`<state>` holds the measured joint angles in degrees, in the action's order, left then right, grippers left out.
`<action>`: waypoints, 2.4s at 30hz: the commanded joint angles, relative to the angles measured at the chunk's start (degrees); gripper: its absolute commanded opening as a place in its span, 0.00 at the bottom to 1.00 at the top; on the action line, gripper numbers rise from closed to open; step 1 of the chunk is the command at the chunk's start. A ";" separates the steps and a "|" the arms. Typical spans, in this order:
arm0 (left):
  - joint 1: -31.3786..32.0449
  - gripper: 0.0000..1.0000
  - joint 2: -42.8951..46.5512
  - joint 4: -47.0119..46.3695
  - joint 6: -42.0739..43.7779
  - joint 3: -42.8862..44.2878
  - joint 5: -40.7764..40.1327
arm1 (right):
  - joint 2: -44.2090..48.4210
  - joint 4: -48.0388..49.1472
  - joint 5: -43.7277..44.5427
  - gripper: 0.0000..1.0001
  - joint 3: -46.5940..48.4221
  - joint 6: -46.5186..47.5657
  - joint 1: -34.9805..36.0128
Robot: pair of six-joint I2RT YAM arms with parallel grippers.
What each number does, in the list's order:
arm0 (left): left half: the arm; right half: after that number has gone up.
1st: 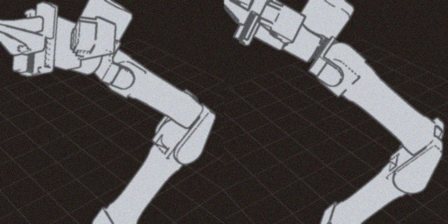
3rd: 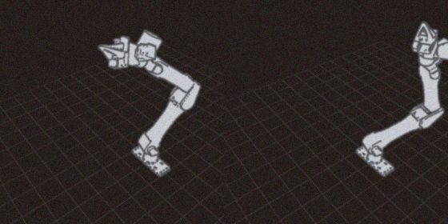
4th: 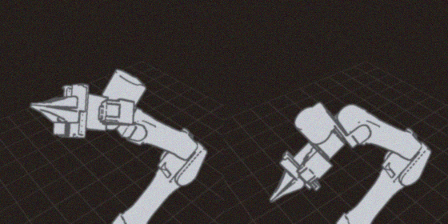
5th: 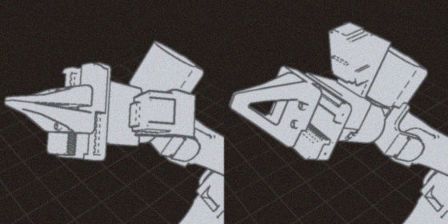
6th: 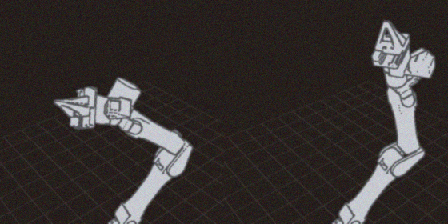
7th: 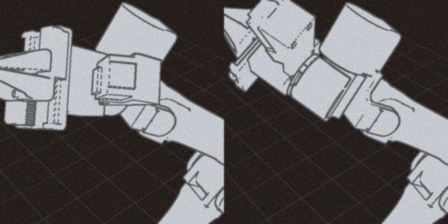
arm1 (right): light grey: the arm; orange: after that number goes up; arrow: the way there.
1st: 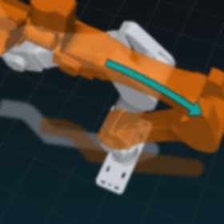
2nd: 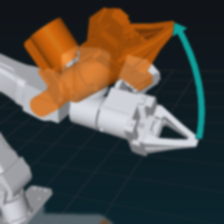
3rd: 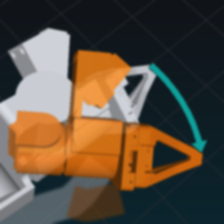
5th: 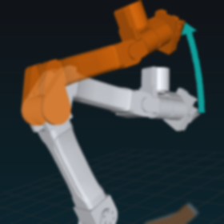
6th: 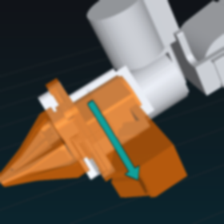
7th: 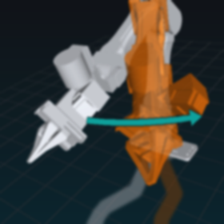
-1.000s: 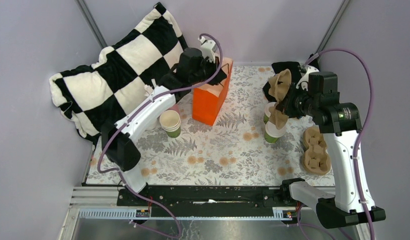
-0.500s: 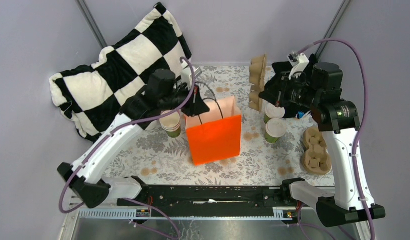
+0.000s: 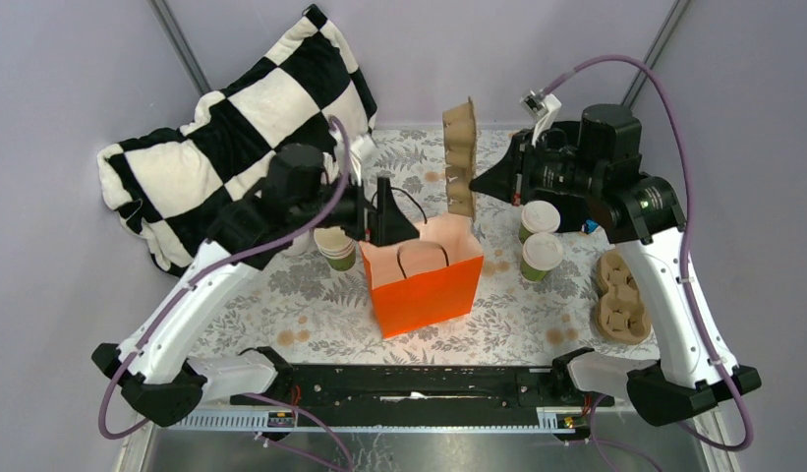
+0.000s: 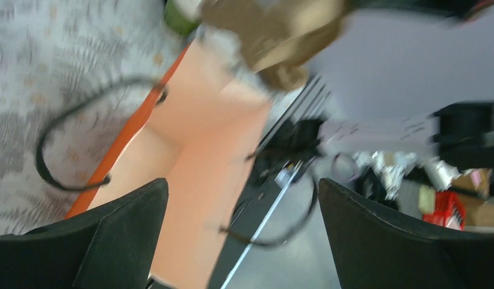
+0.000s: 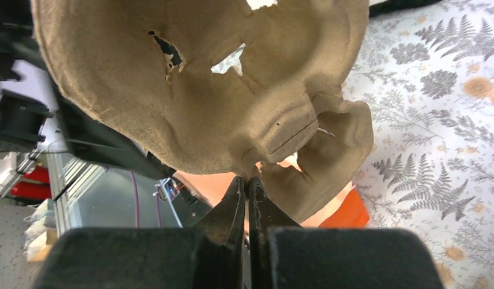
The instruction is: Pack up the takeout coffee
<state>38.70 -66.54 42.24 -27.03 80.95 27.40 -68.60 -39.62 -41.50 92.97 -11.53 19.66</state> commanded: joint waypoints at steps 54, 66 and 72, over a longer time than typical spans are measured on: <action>8.40 0.00 -22.29 1.56 -2.89 47.63 -46.95 | -4.72 -11.17 36.53 0.92 16.74 -1.20 9.38; -6.31 0.00 -11.09 -2.80 -18.49 34.73 -30.81 | -6.70 61.45 -19.92 0.76 -14.44 -67.69 -23.66; -11.74 0.00 -6.76 -9.74 -24.90 24.92 -21.79 | -7.87 61.82 -19.21 0.77 -17.76 -68.47 -21.51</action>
<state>29.08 -75.16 40.03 -46.28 110.10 -2.50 -78.48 8.78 -54.50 73.41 -71.37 -3.57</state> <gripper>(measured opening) 0.011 0.764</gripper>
